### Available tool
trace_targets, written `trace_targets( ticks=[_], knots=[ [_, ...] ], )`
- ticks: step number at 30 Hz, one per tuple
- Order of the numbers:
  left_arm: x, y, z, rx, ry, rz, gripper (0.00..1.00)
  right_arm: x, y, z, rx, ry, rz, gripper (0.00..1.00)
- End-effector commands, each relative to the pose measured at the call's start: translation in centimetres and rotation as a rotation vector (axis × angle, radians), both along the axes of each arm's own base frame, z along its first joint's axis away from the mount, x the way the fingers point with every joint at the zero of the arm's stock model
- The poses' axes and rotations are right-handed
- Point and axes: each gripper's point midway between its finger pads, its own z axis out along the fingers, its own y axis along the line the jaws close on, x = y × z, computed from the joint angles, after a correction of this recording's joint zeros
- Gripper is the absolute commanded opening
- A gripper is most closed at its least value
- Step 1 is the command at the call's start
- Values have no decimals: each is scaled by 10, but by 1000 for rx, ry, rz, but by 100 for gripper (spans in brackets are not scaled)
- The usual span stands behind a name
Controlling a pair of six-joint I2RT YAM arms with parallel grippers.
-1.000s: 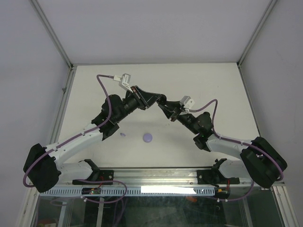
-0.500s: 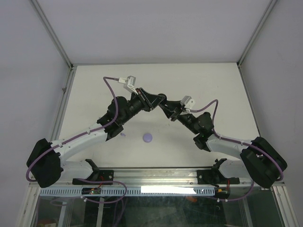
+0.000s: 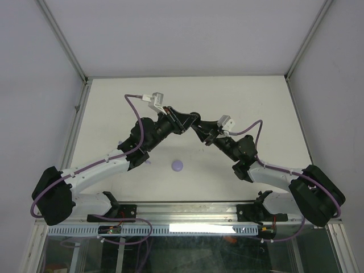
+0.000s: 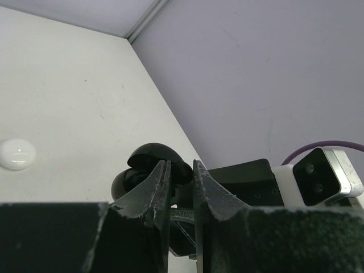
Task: Insert the wireless bluetooth earbuds into the charging case
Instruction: Place the earbud in the charging case.
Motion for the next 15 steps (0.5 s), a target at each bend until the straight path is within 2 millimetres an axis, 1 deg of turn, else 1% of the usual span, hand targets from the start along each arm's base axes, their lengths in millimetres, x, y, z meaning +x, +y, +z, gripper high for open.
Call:
trace_targets(
  ticks=[1,8,15],
  knots=[
    [-3,9,21,-27,-71,40,6,-3,-8,33,82,-80,-27,0],
    [-5,11,26,-30,-84,46,6,-3,-9,34,84,-79,-27,0],
    [-4,8,16,-13,-63,43,6,-5,-10,36,88,-84,-26,0]
  ],
)
